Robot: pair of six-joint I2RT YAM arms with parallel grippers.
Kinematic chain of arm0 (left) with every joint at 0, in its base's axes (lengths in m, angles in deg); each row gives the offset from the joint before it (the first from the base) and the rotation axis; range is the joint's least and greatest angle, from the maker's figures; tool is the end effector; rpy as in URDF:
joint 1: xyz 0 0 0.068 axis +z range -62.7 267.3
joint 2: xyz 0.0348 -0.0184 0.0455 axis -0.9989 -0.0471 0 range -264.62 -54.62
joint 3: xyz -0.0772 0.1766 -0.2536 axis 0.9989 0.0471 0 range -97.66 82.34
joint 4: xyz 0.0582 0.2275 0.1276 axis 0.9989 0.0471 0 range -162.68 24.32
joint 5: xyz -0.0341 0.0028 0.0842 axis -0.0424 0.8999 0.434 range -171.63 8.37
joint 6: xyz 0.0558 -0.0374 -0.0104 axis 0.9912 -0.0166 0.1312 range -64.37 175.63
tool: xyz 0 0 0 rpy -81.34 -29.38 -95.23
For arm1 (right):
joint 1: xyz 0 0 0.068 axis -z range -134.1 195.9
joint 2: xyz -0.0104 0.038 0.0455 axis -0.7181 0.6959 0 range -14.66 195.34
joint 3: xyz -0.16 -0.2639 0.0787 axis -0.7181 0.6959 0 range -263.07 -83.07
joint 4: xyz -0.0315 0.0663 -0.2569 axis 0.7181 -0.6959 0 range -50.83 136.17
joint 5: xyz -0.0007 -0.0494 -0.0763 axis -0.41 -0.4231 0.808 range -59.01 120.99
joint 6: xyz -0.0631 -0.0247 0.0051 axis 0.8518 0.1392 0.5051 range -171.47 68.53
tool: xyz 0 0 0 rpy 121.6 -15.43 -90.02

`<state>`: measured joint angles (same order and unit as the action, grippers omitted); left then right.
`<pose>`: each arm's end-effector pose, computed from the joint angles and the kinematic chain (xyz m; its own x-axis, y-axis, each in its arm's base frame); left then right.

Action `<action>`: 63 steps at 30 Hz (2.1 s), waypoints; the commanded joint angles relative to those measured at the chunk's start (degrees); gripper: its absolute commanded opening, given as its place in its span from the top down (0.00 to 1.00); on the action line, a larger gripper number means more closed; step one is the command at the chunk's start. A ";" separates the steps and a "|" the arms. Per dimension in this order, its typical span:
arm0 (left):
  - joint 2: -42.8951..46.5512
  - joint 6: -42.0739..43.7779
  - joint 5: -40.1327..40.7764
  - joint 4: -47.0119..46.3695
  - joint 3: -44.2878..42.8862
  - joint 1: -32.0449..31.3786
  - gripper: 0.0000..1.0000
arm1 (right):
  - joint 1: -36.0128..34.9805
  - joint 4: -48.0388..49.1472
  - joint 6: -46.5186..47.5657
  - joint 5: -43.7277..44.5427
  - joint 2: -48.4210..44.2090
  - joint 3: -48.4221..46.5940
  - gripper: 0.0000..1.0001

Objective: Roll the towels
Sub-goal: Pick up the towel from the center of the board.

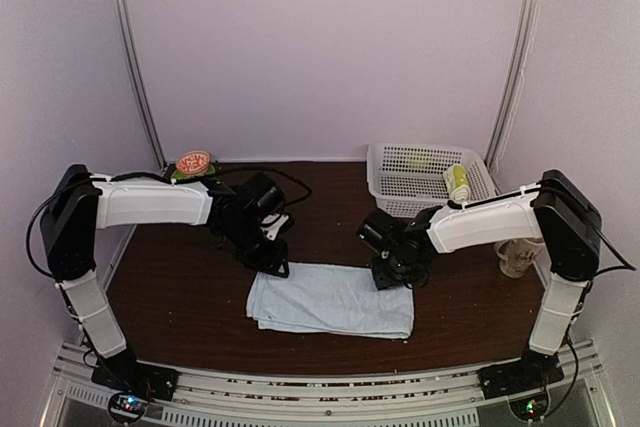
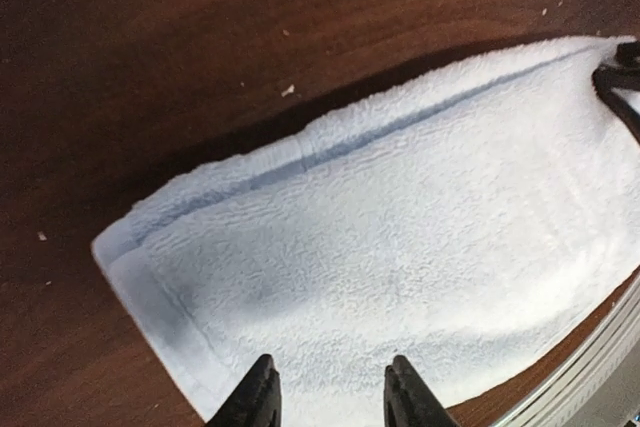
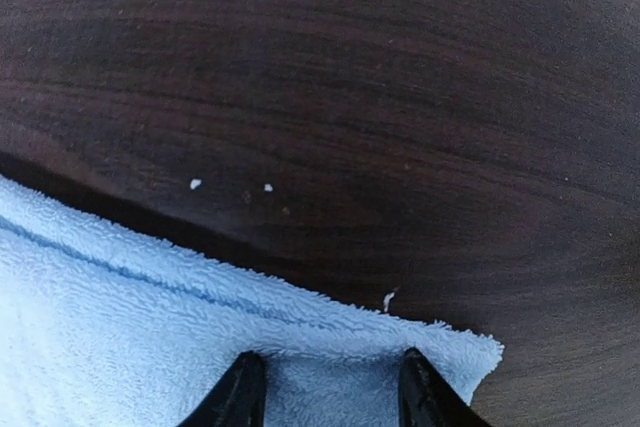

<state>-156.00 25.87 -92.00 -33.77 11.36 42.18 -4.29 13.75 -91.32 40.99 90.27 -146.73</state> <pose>0.2565 -0.2715 0.2236 -0.9413 0.2534 -0.2231 0.3165 0.8924 -0.3216 0.2405 0.2739 0.1708 -0.9365 -0.1379 -0.3225 -0.1630 0.9853 0.0519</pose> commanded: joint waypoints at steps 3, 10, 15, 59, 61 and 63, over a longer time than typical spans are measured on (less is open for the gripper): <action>-6.06 3.49 -4.04 -5.84 0.38 -0.16 0.66 | 0.98 -4.50 -0.12 1.32 -2.52 -1.70 0.46; -8.67 -1.21 -0.40 -9.43 5.38 -0.15 0.76 | -4.78 -1.75 -6.53 -4.75 -15.64 5.50 0.48; -7.56 -4.61 1.41 -11.73 8.94 -0.14 0.80 | -11.12 4.31 -11.53 -11.14 -14.36 10.40 0.55; -0.44 -5.84 8.92 -2.60 -4.29 -12.62 0.64 | 20.99 5.36 -4.18 -15.93 -31.36 29.57 0.46; -1.58 -5.69 9.19 -2.13 -5.29 -12.62 0.64 | 22.24 7.17 -4.58 -17.02 -31.64 30.91 0.49; -2.48 -5.62 9.55 -1.76 -5.80 -12.62 0.64 | 23.03 8.22 -4.57 -18.62 -31.23 31.74 0.52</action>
<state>-156.53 19.12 -83.76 -37.53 7.68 29.35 17.19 16.20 -95.19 26.65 59.60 -116.39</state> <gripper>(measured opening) 0.357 0.506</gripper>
